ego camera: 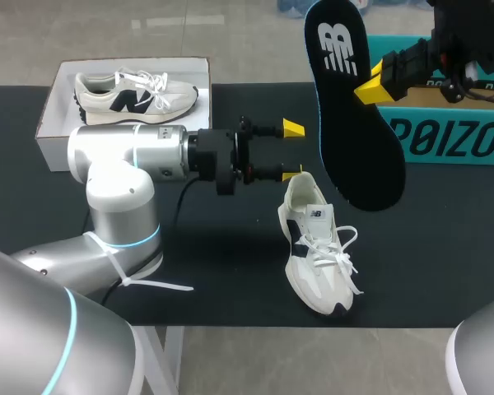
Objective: Take the shoe out of the shoebox, open the shoe tongue, remove and reinsert the insole, then place the shoe into the shoebox
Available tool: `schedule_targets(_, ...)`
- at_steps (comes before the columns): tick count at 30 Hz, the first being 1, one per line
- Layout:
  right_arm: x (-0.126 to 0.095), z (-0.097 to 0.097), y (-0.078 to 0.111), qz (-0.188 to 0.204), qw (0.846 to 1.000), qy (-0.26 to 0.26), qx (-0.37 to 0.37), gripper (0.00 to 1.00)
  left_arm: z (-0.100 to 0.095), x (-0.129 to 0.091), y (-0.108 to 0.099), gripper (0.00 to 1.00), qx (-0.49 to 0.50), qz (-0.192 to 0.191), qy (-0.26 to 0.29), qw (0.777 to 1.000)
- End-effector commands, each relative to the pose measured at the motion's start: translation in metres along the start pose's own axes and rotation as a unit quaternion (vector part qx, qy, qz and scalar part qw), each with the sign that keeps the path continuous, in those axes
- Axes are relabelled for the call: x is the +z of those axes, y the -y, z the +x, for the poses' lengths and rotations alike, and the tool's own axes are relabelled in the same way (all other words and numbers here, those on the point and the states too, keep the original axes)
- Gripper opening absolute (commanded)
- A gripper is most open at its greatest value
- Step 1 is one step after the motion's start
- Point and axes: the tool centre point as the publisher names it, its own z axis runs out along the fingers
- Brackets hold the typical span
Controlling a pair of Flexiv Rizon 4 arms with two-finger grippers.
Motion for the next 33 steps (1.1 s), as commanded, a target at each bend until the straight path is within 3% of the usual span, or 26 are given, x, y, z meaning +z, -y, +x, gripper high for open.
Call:
schedule_targets(1, 0.001, -0.002, -0.001, 0.001, 1.0, -0.001, 0.0, 0.0, 0.001, -0.001, 0.002, 1.0, 0.001, -0.002, 0.001, 1.0)
schedule_targets(19, 0.001, -0.002, -0.001, 0.001, 1.0, -0.001, 0.0, 0.0, 0.001, -0.001, 0.002, 1.0, 0.001, -0.002, 0.001, 1.0)
schedule_targets(26, -0.039, -0.062, 0.067, -0.019, 0.995, -0.084, 0.049, 0.0, 0.001, -0.001, 0.002, 1.0, 0.001, -0.002, 0.001, 1.0)
schedule_targets(30, -0.045, -0.086, 0.11, -0.057, 0.983, -0.131, 0.112, 0.0, 0.001, -0.001, 0.002, 1.0, 0.001, -0.002, 0.001, 1.0)
schedule_targets(33, -0.038, -0.099, 0.138, -0.058, 0.976, -0.142, 0.155, 0.0, 0.001, -0.001, 0.002, 1.0, 0.001, -0.002, 0.001, 1.0)
